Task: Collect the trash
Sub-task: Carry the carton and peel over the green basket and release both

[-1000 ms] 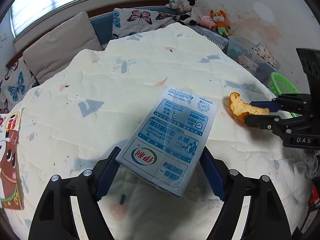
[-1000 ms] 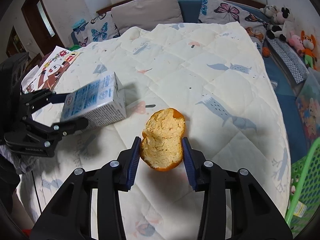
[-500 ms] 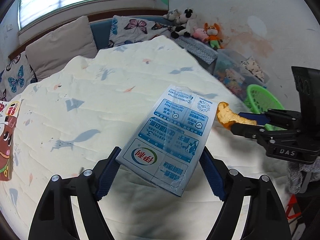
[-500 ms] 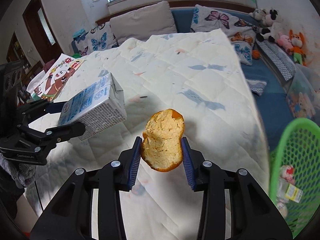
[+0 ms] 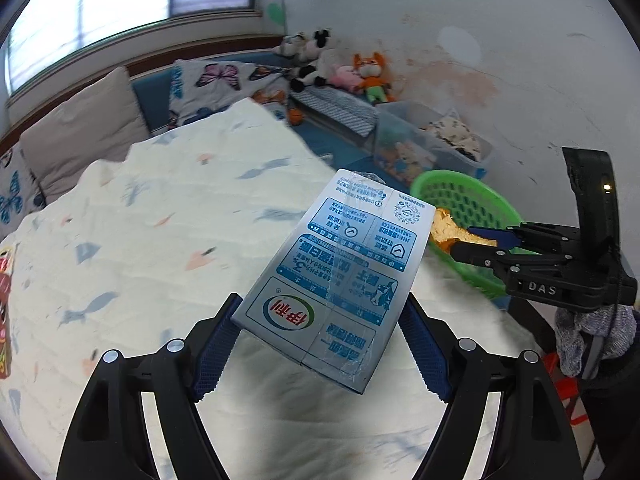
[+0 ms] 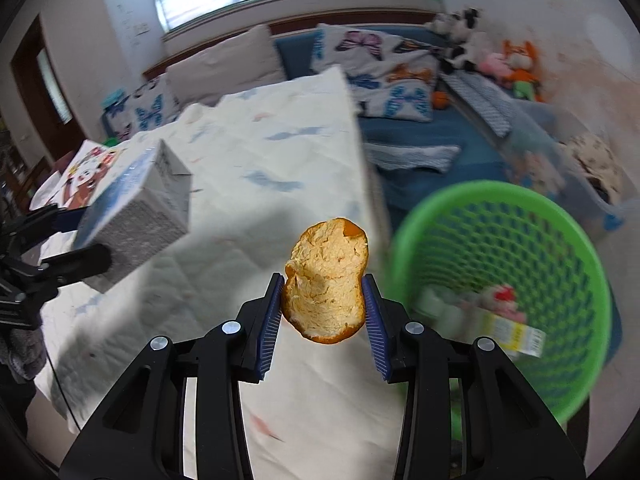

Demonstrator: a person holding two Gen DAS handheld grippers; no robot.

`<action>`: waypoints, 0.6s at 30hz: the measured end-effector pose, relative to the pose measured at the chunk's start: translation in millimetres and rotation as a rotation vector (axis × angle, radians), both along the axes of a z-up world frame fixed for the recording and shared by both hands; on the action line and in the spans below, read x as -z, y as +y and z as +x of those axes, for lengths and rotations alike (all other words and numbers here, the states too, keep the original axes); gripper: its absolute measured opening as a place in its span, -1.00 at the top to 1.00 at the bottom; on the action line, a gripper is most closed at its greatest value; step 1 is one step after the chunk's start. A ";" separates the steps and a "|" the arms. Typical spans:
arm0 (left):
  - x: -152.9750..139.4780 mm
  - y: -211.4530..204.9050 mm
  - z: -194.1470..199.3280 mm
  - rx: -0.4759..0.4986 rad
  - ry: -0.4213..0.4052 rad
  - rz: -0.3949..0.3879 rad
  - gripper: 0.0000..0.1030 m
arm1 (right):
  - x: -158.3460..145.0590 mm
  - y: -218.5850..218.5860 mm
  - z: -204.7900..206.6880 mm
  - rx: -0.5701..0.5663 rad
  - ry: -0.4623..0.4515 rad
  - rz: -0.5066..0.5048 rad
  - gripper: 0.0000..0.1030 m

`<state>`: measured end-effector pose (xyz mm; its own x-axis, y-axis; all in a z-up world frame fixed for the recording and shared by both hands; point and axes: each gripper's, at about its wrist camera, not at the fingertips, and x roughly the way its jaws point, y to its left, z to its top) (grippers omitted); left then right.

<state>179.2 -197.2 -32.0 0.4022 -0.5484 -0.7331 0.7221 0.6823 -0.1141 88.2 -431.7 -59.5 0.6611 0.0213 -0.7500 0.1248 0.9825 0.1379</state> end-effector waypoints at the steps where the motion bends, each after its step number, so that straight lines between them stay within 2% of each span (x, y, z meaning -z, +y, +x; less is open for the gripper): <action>1: -0.4 -6.8 -2.9 0.009 -0.003 0.002 -0.47 | 0.8 -6.9 -4.2 0.015 0.003 -0.001 0.22; 11: -7.2 -70.4 -18.2 0.079 0.004 -0.003 -0.47 | 10.2 -76.4 -39.7 0.169 0.032 -0.010 0.21; 18: -12.0 -110.9 -25.9 0.114 0.005 0.002 -0.47 | 16.5 -100.3 -53.6 0.225 0.042 0.000 0.11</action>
<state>153.3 -308.1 -20.0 0.3335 -0.5890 -0.7361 0.7946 0.5958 -0.1168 34.7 -531.9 -76.0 0.6173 -0.1235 -0.7770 0.3467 0.9293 0.1277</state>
